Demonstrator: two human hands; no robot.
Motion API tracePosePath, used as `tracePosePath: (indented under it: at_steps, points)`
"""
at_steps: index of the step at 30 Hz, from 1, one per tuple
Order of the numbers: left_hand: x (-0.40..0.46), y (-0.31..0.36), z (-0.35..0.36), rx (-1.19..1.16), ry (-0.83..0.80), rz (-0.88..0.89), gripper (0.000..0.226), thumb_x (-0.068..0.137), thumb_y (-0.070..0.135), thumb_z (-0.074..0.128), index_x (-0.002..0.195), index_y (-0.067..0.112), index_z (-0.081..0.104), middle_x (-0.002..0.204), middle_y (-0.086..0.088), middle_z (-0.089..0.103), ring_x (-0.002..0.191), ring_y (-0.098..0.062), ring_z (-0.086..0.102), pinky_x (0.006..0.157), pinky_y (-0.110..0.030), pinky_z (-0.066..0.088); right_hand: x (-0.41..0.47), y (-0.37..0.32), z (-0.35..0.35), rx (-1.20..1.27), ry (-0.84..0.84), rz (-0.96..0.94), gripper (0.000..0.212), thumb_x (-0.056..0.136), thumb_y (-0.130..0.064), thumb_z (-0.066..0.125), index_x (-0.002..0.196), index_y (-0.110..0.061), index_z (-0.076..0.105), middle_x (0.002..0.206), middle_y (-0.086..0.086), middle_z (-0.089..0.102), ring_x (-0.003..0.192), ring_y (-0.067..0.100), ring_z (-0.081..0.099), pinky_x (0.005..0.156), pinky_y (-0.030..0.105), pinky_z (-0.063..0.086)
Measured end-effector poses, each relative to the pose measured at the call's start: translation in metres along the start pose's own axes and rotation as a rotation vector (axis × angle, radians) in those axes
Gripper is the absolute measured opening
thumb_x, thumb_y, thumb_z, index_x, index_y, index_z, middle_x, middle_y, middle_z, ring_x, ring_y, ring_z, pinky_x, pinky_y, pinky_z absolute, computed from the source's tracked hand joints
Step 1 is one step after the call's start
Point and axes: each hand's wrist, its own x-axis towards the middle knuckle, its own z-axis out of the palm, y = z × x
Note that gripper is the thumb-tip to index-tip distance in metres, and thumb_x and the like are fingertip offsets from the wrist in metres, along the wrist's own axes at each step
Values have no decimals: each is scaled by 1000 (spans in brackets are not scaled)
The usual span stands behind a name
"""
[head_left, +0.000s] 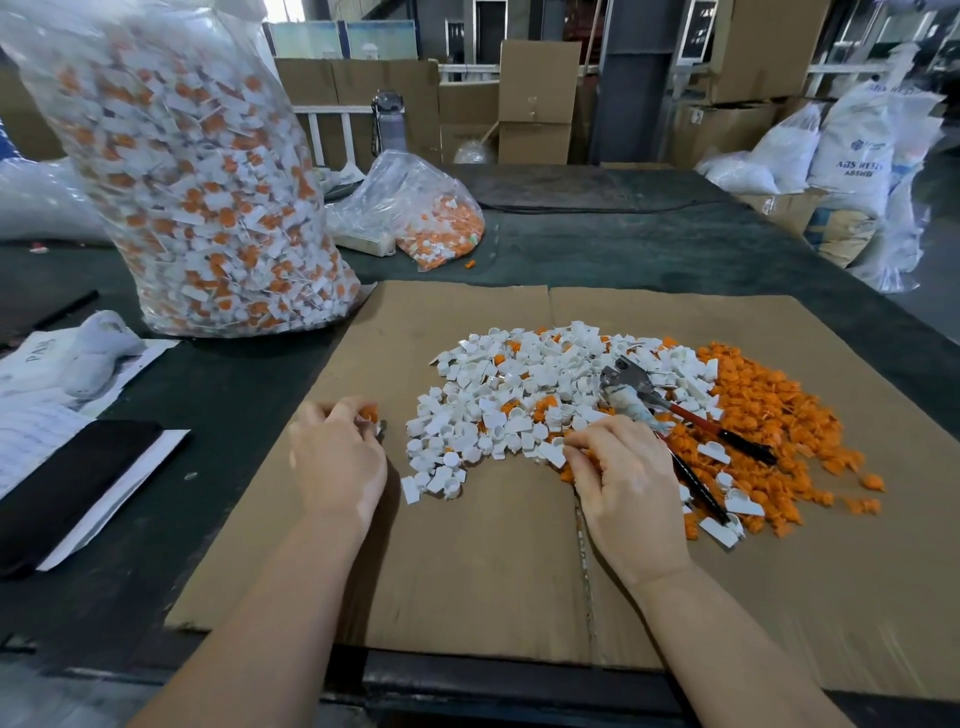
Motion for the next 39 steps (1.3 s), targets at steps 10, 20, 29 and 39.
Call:
tracePosePath:
  at_steps: [10,20,29,39]
  points:
    - [-32,34,16,-307,-140,275,25,87,10,62,111,17,65,104,2,49,103,-23,49,91,-24,39,-2,6,-10,-26,-19,63,18,70,4,76,86,-4,71,82,7,64,80,26,61,72,40,51]
    - [-57,68,46,-172,-431,616,29,83,23,70,112,20,66,95,11,40,85,-8,50,75,-9,33,-3,11,-10,-206,-213,24,23,65,-13,84,77,-8,65,77,6,61,74,26,59,65,35,51]
    - [-52,79,58,-182,-363,566,23,89,20,63,110,11,67,96,6,42,84,-8,44,70,-9,29,13,26,-1,-250,-266,71,10,77,-9,74,83,-5,67,82,8,61,81,28,58,65,39,51]
    - [-54,72,58,-319,-362,521,19,83,16,70,101,11,64,99,8,40,74,2,45,70,3,33,11,26,2,-234,-260,63,12,77,-15,74,85,-7,69,83,8,62,82,27,58,71,39,50]
